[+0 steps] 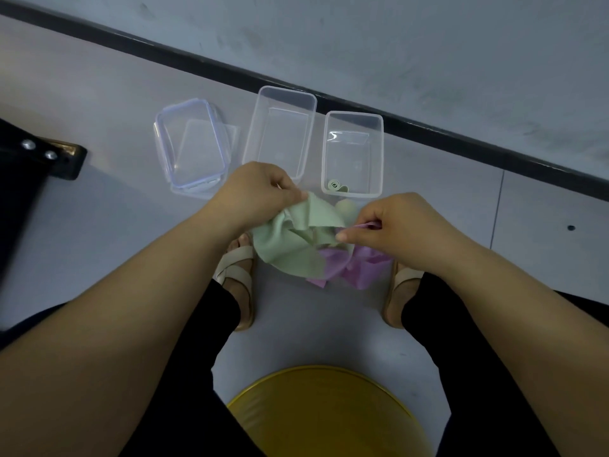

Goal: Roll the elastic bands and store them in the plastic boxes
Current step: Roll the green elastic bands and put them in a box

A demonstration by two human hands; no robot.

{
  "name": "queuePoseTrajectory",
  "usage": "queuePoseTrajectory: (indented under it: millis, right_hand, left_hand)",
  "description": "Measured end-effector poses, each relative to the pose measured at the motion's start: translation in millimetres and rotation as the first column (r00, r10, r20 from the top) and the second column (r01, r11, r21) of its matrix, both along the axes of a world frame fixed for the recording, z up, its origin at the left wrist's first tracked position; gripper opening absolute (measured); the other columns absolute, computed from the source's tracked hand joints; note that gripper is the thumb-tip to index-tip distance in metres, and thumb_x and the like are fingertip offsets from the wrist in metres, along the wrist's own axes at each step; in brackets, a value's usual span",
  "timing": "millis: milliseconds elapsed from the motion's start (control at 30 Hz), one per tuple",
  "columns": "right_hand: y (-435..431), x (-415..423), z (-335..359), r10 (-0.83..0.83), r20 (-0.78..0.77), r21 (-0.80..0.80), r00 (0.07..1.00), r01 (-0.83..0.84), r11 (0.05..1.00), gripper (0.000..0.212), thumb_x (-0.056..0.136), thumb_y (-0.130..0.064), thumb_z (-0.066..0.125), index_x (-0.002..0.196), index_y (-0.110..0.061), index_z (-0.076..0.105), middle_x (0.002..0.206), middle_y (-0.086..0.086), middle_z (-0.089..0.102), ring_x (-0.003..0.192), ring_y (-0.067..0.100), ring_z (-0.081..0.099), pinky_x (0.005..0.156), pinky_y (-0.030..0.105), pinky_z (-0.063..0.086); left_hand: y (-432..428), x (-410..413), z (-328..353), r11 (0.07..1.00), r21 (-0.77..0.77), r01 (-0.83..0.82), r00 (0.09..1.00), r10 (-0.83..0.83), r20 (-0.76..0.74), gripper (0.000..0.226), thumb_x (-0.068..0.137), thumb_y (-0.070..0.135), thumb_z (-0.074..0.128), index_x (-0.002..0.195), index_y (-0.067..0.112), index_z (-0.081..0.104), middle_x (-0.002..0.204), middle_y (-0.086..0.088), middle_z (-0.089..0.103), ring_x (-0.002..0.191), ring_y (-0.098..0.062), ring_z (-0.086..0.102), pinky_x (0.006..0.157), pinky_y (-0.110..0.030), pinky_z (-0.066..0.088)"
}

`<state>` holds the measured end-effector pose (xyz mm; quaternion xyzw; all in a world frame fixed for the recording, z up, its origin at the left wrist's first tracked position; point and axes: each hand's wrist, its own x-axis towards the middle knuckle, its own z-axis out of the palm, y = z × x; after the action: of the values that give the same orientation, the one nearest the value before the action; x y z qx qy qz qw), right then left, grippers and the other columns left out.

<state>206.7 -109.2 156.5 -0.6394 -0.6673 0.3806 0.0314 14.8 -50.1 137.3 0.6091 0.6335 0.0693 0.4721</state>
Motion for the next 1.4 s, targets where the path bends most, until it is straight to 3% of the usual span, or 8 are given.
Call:
queuePoseTrajectory:
  millis: [167,267,367,467,800,1067,1267,1400]
  right_hand:
    - [2,1,3,0.022,0.118,0.146,0.993,-0.039,0.989,0.045,0.082,-0.046,0.062,0.07,-0.004,0.066,0.067,0.011,0.061,0.062,0.02,0.053,0.061,0.029,0.04]
    - [0,0,6,-0.077,-0.168,0.142,0.983,0.102,0.985,0.025,0.082,-0.024,0.067,0.063,-0.009,0.063,0.079,0.005,0.064,0.074,0.016,0.061,0.066,0.026,0.047]
    - [0,-7,13,-0.443,-0.626,-0.236,0.642,0.386,0.892,0.026,0.085,-0.005,0.057,0.06,-0.012,0.056,0.07,0.0,0.064,0.072,0.015,0.063,0.065,0.024,0.048]
    - [4,-6,13,-0.647,-0.624,-0.406,0.439,0.525,0.748,0.022,0.087,-0.013,0.053,0.066,-0.01,0.048,0.06,0.006,0.047,0.049,0.011,0.043,0.05,0.025,0.039]
    - [1,6,-25,-0.318,-0.053,-0.139,0.947,0.308,0.941,0.026,0.086,-0.029,0.06,0.07,-0.016,0.043,0.069,0.003,0.05,0.061,0.016,0.048,0.059,0.029,0.041]
    - [-5,2,-36,0.119,0.305,-0.181,0.945,-0.065,0.981,0.039,0.087,-0.041,0.058,0.111,-0.009,0.062,0.117,0.012,0.057,0.103,0.026,0.055,0.088,0.035,0.045]
    - [-1,-7,-28,-0.283,-0.428,-0.476,0.858,0.053,0.878,0.072,0.079,-0.018,0.072,0.14,-0.02,0.033,0.14,0.0,0.046,0.118,0.012,0.051,0.102,0.032,0.042]
    - [-5,-11,-26,-0.431,-0.489,-0.614,0.759,0.051,0.788,0.097,0.067,-0.025,0.081,0.145,-0.028,0.023,0.132,-0.003,0.053,0.113,0.012,0.058,0.093,0.032,0.049]
  left_hand:
    - [4,1,-12,0.996,0.079,-0.038,0.977,0.054,-0.209,0.019,0.093,0.029,0.05,0.086,0.012,0.056,0.088,-0.004,0.055,0.08,-0.024,0.053,0.072,-0.031,0.044]
    - [5,-2,-13,0.994,0.081,-0.076,0.96,0.095,-0.264,0.021,0.094,0.026,0.046,0.091,0.009,0.057,0.091,-0.008,0.054,0.094,-0.032,0.054,0.08,-0.033,0.042]
    - [3,-1,-13,0.996,0.058,-0.071,0.953,0.085,-0.292,0.023,0.095,0.026,0.044,0.097,0.007,0.057,0.095,-0.011,0.056,0.098,-0.034,0.055,0.082,-0.035,0.042]
    - [4,-1,-11,0.994,0.056,-0.095,0.956,0.107,-0.275,0.026,0.096,0.025,0.042,0.101,0.005,0.057,0.094,-0.009,0.053,0.098,-0.032,0.053,0.081,-0.033,0.039]
    - [11,-8,11,0.97,-0.14,-0.201,0.978,0.207,0.027,0.015,0.09,0.027,0.056,0.083,0.016,0.063,0.081,-0.003,0.062,0.084,-0.026,0.059,0.083,-0.038,0.047]
    - [9,-5,28,0.849,-0.417,-0.324,0.879,0.433,0.199,0.016,0.086,0.026,0.063,0.077,0.012,0.061,0.066,-0.004,0.062,0.056,-0.018,0.058,0.055,-0.026,0.048]
    - [5,2,31,0.791,-0.561,-0.242,0.807,0.486,0.336,0.015,0.083,0.026,0.065,0.079,0.011,0.063,0.069,-0.007,0.063,0.062,-0.021,0.061,0.065,-0.028,0.052]
    - [7,-1,32,0.732,-0.648,-0.211,0.722,0.564,0.402,0.019,0.085,0.029,0.06,0.077,0.011,0.059,0.061,-0.006,0.061,0.056,-0.019,0.061,0.056,-0.025,0.053]
